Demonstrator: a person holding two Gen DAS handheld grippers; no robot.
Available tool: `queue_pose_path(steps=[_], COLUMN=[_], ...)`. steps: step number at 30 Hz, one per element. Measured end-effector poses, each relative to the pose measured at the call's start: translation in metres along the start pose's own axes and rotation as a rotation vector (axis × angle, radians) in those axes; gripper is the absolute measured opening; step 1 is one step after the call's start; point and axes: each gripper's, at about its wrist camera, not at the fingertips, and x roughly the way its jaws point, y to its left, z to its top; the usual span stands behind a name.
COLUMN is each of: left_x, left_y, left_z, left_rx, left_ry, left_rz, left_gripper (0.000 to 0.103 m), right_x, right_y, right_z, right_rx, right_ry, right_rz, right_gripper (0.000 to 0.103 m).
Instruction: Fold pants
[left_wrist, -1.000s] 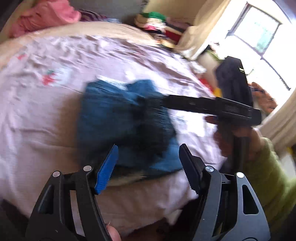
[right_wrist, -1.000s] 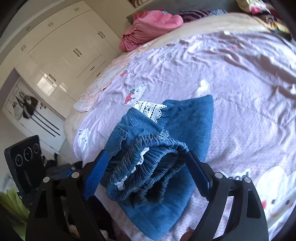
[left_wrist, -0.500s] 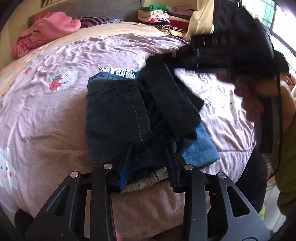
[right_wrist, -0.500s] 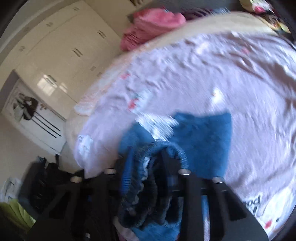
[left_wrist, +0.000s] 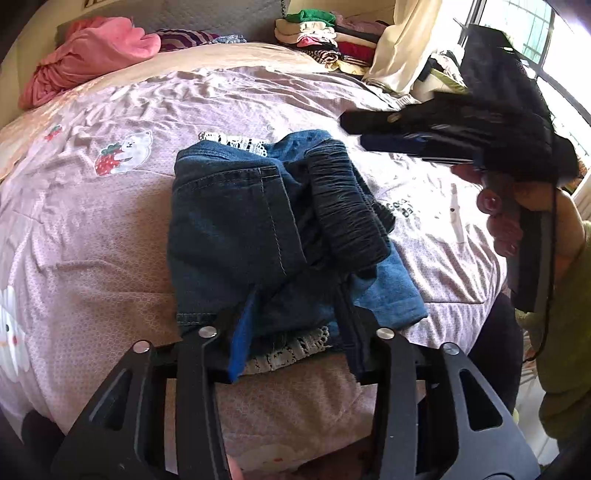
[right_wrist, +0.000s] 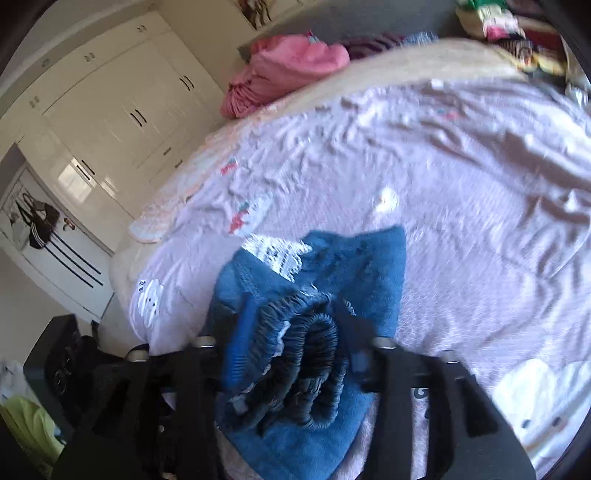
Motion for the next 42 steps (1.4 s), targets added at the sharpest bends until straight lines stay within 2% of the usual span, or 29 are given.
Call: queue_pose_path(steps=[5,9,16,21,27,42], left_x=[-0.010,-0.018,-0.028,-0.032,-0.036,-0.040], left_y=[-0.003,-0.002,0.007,0.015,0.026,0.059], left_z=[0.001,0.004,0.009,0.011,0.013,0.017], left_rx=[0.001,-0.005,-0.024,-0.047,-0.076,-0.160], left_ry=[-0.015,-0.034,-0.064,-0.076,-0.088,-0.103], left_rz=[-0.003,0.002,0.022,0.029,0.043,0.079], left_gripper=[0.039,0.043,0.048,0.055,0.056,0.063], right_x=[-0.025,-0.038,-0.044,-0.044,-0.036,-0.018], right_y=[0.018,0.030,0.048,0.058,0.073,0.094], right_z=[-0.006,-0.018,-0.043,-0.059,-0.073,-0.085], right_rx=[-0.072,-0.123,-0.245,-0.310,-0.388,-0.479], right_ry=[-0.039,-0.059,-0.055,-0.038,-0.011,0.028], right_rz=[-0.034,-0.069,-0.128,-0.106,-0.109,-0.099], right_gripper=[0.064,0.074,0.074,0.074,0.074,0.074])
